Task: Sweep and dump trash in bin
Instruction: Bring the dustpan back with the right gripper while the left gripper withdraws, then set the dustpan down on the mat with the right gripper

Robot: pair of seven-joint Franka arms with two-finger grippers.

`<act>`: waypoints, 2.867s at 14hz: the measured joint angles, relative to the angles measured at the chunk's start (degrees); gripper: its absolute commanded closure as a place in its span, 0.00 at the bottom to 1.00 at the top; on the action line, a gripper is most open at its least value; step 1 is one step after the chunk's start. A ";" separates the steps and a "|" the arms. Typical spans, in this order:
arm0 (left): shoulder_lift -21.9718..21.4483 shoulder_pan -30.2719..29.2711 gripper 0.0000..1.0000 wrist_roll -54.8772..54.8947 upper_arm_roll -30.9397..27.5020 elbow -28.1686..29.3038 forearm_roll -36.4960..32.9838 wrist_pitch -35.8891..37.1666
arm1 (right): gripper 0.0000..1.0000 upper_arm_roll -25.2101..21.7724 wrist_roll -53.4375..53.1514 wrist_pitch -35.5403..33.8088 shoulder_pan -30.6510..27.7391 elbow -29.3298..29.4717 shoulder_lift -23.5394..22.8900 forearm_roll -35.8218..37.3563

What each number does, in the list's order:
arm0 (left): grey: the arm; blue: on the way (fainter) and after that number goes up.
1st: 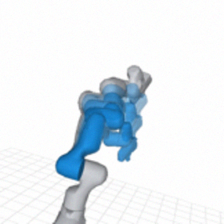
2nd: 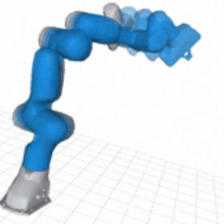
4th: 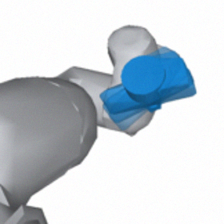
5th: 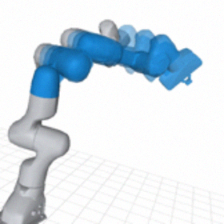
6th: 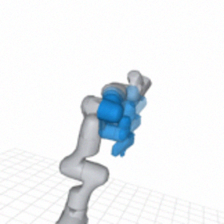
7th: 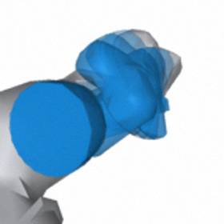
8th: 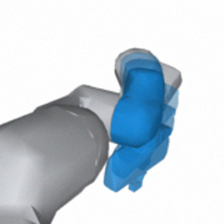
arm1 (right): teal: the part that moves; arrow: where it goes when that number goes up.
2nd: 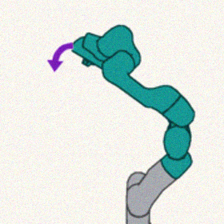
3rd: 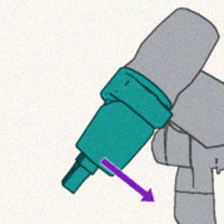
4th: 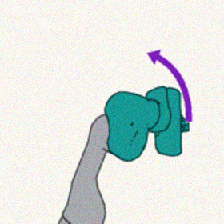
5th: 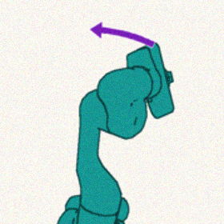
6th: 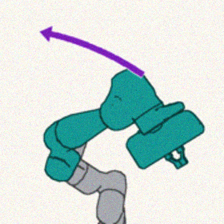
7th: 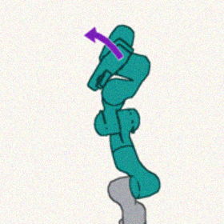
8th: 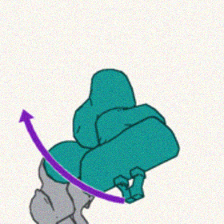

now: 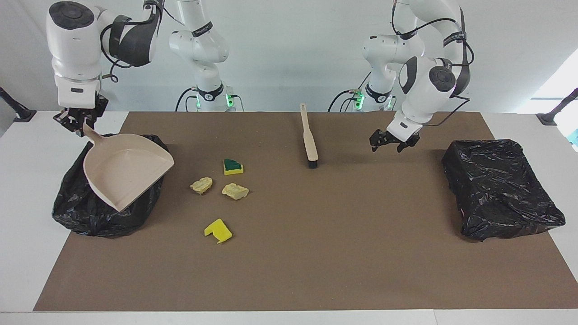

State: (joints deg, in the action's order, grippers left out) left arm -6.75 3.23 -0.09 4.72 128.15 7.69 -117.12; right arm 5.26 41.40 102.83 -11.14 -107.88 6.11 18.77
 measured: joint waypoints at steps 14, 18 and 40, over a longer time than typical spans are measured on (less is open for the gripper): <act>-1.75 -5.47 0.00 0.16 -0.74 -33.10 -6.44 38.78 | 1.00 0.66 -59.93 9.22 25.03 6.40 -16.25 -22.08; -1.75 -5.60 0.00 0.16 -1.34 -39.11 -6.46 43.58 | 1.00 0.65 -71.34 12.57 32.58 12.62 -24.00 -22.08; -1.32 -5.86 0.00 0.26 -1.39 -39.94 -6.46 42.44 | 0.00 0.45 -78.11 22.47 44.88 10.00 -27.06 -22.07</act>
State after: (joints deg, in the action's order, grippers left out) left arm -8.07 -2.63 0.18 3.33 88.21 1.23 -74.67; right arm 5.71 -36.71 125.30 33.74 -97.88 -20.95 -3.30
